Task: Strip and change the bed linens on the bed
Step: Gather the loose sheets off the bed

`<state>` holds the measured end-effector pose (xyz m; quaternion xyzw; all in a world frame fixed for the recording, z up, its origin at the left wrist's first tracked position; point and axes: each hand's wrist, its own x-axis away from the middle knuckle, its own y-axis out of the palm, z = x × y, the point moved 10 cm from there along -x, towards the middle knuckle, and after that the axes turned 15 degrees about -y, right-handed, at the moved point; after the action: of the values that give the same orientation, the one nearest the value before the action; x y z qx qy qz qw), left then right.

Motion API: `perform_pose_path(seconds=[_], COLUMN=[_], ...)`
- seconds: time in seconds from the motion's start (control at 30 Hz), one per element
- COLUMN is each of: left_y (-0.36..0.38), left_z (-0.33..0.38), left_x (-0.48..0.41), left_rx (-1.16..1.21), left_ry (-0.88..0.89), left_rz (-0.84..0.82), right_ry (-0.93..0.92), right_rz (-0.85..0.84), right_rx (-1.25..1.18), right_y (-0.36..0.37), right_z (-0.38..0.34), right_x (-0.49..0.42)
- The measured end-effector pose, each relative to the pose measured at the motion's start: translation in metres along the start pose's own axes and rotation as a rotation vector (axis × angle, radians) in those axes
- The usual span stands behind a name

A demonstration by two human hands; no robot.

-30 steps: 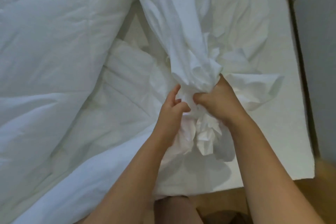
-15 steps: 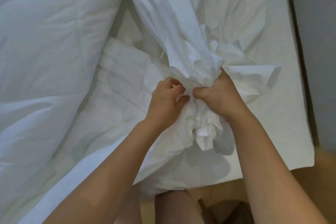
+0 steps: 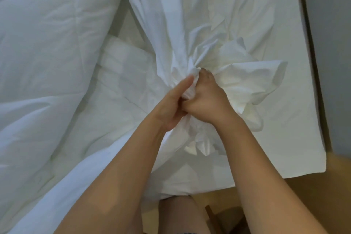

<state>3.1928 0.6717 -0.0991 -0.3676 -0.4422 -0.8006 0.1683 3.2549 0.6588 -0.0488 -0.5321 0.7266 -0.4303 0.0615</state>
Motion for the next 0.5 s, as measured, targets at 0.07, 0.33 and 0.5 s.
perform_pose_path(seconds=[0.07, 0.33, 0.5], left_y=[0.005, 0.002, 0.002], left_z=[0.001, -0.004, -0.002], left_x=[-0.007, -0.025, -0.026], left_rx=[0.018, -0.013, -0.057], left_ry=[-0.030, -0.076, -0.026], left_rz=[0.009, 0.077, 0.161], right_ry=[-0.003, 0.016, 0.107], right_rz=[-0.030, 0.193, 0.781], right_rx=[-0.062, -0.562, -0.431], right_y=[0.006, -0.010, -0.039], right_z=[0.003, 0.028, 0.050], right_x=[0.004, 0.034, 0.072])
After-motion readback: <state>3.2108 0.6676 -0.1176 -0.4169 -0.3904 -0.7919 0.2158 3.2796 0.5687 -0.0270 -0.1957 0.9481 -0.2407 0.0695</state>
